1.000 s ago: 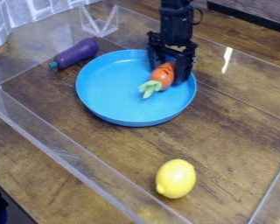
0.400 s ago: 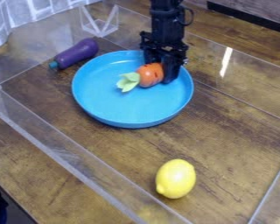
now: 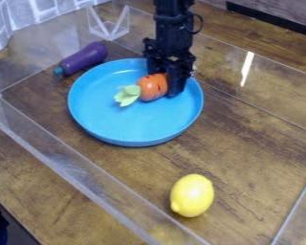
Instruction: Remove the carrot from the blue tray and put it on the table
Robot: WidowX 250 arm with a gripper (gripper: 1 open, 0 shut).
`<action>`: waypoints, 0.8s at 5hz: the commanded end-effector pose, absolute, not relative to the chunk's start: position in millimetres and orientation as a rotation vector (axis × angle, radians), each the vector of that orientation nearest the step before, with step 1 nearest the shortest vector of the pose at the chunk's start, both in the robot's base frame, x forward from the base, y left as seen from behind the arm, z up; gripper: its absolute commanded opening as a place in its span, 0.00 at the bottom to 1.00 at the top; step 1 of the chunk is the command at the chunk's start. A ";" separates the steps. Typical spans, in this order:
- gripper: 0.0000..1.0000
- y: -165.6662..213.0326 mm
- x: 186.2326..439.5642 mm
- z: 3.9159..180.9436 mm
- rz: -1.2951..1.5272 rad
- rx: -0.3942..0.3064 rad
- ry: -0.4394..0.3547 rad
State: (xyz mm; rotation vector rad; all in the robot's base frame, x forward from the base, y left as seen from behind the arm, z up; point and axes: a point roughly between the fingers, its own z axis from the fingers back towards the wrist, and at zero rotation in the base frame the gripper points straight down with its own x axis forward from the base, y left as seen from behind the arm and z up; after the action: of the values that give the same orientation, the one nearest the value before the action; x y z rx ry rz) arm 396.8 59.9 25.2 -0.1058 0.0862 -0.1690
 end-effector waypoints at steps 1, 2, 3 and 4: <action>0.00 54.1 392.8 41.7 -0.149 -0.094 0.069; 0.00 47.1 390.7 53.0 -0.128 -0.086 0.060; 0.00 48.6 392.0 55.0 -0.136 -0.078 0.053; 0.00 50.3 393.3 56.4 -0.143 -0.071 0.047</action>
State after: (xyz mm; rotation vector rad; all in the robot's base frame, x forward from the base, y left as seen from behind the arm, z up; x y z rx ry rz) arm 385.5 53.7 29.5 -0.0924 0.1181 -0.1241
